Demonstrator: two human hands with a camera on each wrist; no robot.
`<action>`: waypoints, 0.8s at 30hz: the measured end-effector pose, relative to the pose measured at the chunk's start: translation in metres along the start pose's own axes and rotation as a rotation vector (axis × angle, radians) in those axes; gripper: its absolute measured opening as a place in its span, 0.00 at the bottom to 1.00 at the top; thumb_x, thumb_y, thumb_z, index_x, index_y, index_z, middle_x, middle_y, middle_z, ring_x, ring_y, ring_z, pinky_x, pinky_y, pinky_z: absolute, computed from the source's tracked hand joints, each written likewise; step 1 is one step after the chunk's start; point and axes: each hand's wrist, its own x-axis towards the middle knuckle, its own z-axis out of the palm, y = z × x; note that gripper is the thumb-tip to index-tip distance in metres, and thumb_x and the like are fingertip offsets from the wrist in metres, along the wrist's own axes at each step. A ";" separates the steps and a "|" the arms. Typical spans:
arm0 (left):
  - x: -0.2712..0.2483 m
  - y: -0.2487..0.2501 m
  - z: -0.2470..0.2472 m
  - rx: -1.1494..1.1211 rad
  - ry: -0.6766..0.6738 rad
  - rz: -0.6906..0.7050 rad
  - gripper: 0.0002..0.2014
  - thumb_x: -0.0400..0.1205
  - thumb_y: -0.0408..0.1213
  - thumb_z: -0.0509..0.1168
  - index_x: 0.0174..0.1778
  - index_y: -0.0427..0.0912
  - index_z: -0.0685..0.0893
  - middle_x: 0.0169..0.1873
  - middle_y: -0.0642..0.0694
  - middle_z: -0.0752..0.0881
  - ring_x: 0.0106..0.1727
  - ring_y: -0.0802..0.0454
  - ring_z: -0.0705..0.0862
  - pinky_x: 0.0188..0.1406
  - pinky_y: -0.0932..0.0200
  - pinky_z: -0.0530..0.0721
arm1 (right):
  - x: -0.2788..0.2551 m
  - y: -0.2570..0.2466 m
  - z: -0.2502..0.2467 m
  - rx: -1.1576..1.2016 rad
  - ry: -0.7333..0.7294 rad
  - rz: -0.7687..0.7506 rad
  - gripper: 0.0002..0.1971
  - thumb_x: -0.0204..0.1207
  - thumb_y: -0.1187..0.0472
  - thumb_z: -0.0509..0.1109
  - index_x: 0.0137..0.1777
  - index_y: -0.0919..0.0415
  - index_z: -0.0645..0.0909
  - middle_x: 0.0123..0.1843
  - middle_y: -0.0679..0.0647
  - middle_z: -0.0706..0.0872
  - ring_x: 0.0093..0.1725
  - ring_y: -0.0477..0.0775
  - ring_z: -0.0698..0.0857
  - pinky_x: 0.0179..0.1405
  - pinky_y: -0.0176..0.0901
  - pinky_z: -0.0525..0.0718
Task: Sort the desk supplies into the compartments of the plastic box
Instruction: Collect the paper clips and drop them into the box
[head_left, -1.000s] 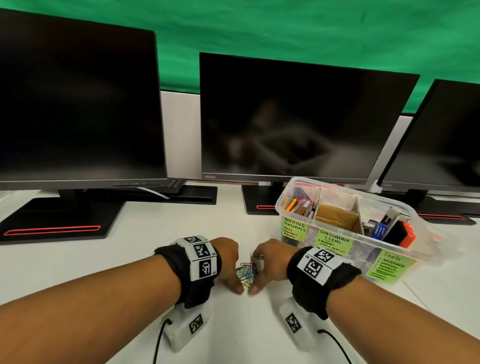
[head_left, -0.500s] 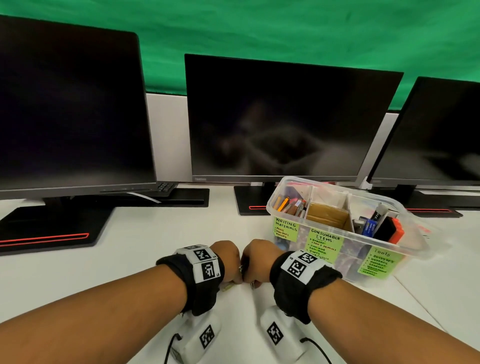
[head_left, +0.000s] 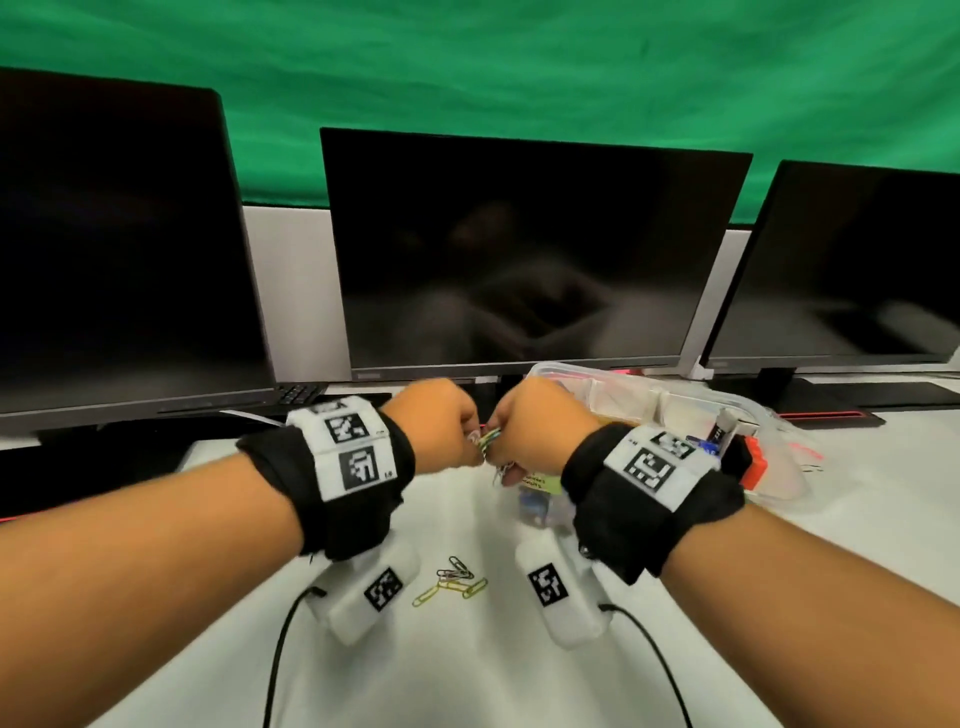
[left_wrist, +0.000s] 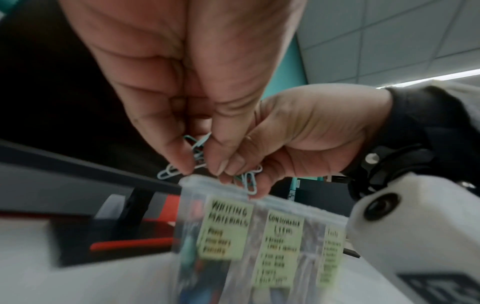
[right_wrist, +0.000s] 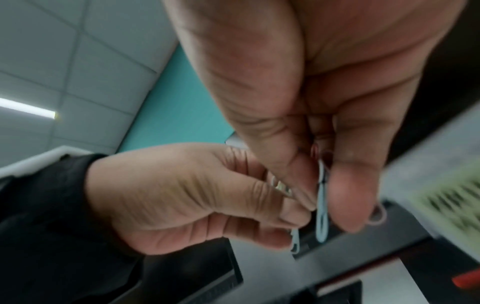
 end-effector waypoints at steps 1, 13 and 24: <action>0.004 0.007 -0.009 -0.001 0.020 0.015 0.04 0.75 0.39 0.72 0.38 0.43 0.86 0.32 0.49 0.81 0.38 0.51 0.79 0.34 0.63 0.74 | 0.000 -0.002 -0.012 -0.005 0.000 0.010 0.08 0.75 0.67 0.71 0.53 0.68 0.86 0.44 0.60 0.92 0.42 0.57 0.91 0.52 0.49 0.89; 0.107 0.100 -0.010 -0.104 -0.012 0.051 0.09 0.76 0.41 0.72 0.44 0.39 0.86 0.39 0.46 0.87 0.46 0.48 0.87 0.43 0.57 0.83 | 0.020 0.062 -0.110 0.004 0.125 0.195 0.10 0.71 0.72 0.74 0.53 0.71 0.87 0.45 0.63 0.91 0.43 0.61 0.91 0.58 0.54 0.87; 0.158 0.112 0.014 -0.276 -0.199 -0.049 0.07 0.76 0.34 0.72 0.33 0.41 0.83 0.31 0.48 0.84 0.34 0.54 0.83 0.46 0.61 0.84 | 0.056 0.097 -0.123 0.101 0.095 0.341 0.12 0.73 0.74 0.71 0.57 0.73 0.84 0.46 0.63 0.90 0.44 0.58 0.90 0.56 0.50 0.88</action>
